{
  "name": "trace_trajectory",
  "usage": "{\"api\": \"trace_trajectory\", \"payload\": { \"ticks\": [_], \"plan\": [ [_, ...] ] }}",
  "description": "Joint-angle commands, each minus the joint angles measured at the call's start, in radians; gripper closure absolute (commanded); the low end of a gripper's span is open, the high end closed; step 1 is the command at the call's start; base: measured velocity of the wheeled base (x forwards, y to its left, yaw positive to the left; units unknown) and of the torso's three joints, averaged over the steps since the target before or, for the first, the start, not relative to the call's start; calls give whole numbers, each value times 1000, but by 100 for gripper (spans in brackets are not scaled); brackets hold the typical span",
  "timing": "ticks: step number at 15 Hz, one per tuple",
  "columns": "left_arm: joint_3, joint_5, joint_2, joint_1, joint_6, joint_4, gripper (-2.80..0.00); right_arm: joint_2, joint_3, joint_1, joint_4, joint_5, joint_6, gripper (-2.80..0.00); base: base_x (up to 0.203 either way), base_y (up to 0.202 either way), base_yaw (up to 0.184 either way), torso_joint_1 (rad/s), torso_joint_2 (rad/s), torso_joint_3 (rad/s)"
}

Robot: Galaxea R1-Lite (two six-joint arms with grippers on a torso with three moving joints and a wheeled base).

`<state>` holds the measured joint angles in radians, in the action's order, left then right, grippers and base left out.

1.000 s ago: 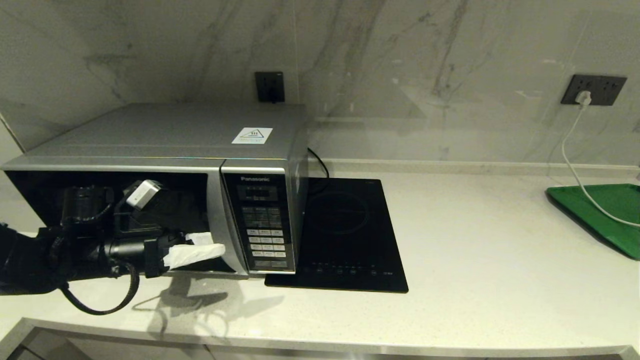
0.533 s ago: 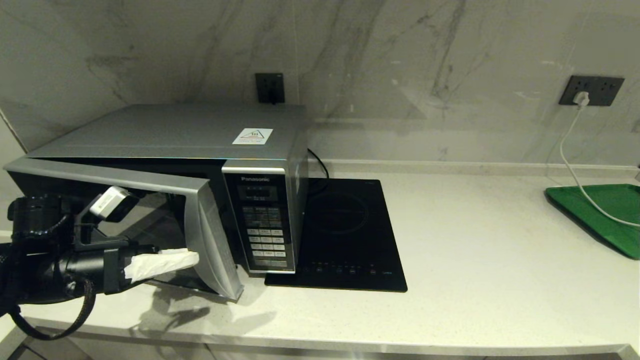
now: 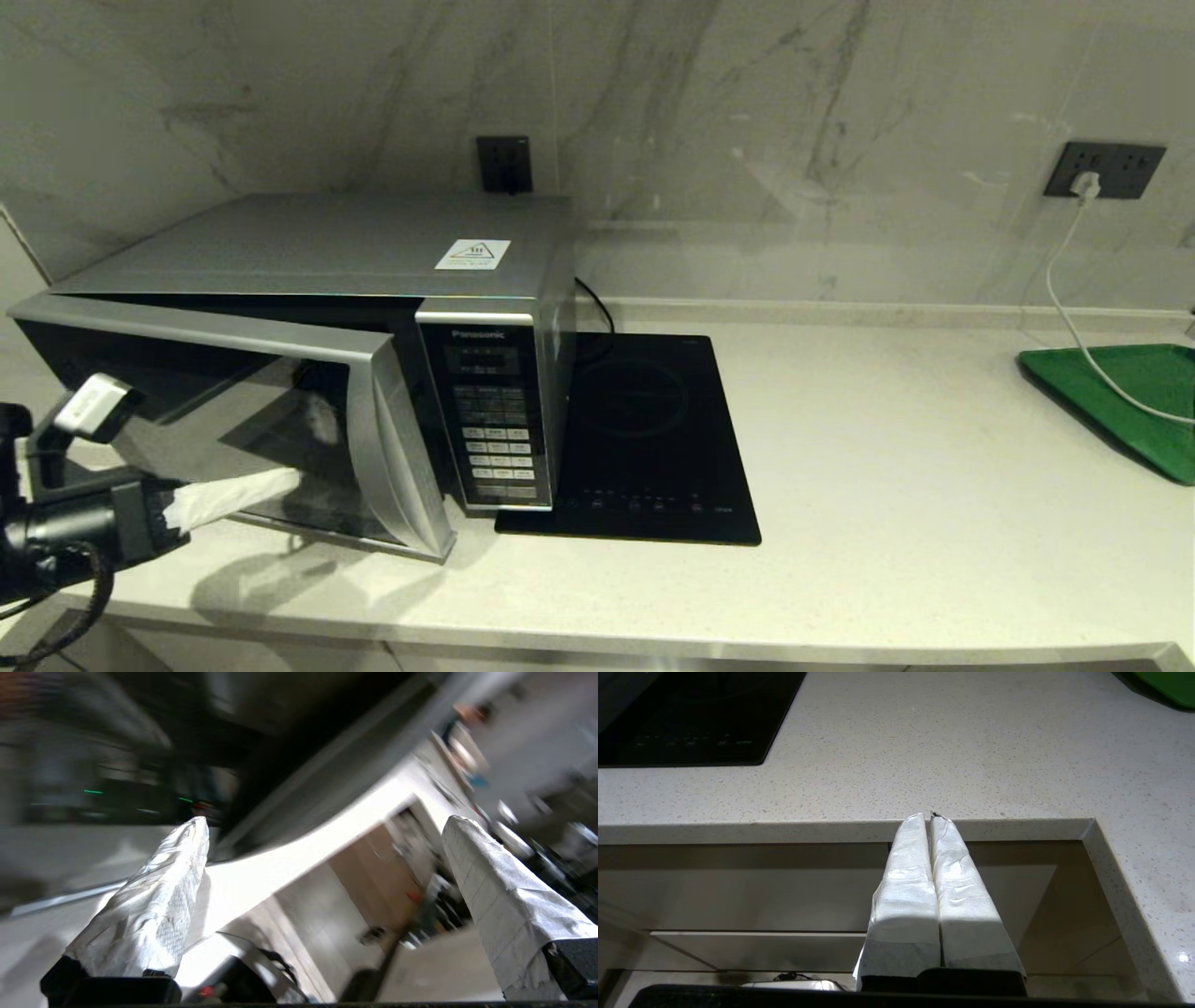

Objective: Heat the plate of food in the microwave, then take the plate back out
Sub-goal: Open the microwave oven

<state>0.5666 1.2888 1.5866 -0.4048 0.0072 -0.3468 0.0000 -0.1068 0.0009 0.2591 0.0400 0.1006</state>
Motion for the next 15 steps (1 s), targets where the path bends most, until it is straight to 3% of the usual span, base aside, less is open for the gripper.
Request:
{"api": "trace_trajectory", "payload": {
  "ticks": [1, 2, 3, 6, 8, 10, 12, 13, 14, 15],
  "plan": [
    [-15, -10, -83, -93, 2, -1, -280, 2, 0, 1, 2, 0, 1, 0, 0, 0, 0, 0, 0, 0],
    [-20, -14, -133, -115, 2, 1, -280, 2, 0, 1, 2, 0, 1, 0, 0, 0, 0, 0, 0, 0],
    [-19, -25, -190, -130, 2, 9, 0, 2, -1, 1, 2, 0, 1, 0, 0, 0, 0, 0, 0, 0],
    [52, -117, -412, -135, 2, 104, 0, 2, 0, 1, 2, 0, 1, 0, 0, 0, 0, 0, 0, 0],
    [249, -177, -493, -126, 0, 278, 0, 2, -1, 1, 2, 0, 1, 0, 0, 0, 0, 0, 0, 0],
    [535, -283, -518, -96, 1, 556, 0, 2, -1, 1, 2, 0, 1, 0, 0, 0, 0, 0, 0, 0],
    [809, -527, -493, 36, 4, 830, 0, 2, 0, 1, 2, 0, 1, 0, 0, 0, 0, 0, 0, 0],
    [904, -728, -465, 164, 6, 914, 0, 2, 0, 1, 2, 0, 1, 0, 0, 0, 0, 0, 0, 0],
    [960, -1004, -435, 315, 8, 953, 0, 2, 0, 1, 2, 0, 1, 0, 0, 0, 0, 0, 0, 0],
    [976, -1205, -413, 441, 9, 960, 0, 2, -1, 1, 2, 0, 1, 0, 0, 0, 0, 0, 0, 0]
  ]
}}
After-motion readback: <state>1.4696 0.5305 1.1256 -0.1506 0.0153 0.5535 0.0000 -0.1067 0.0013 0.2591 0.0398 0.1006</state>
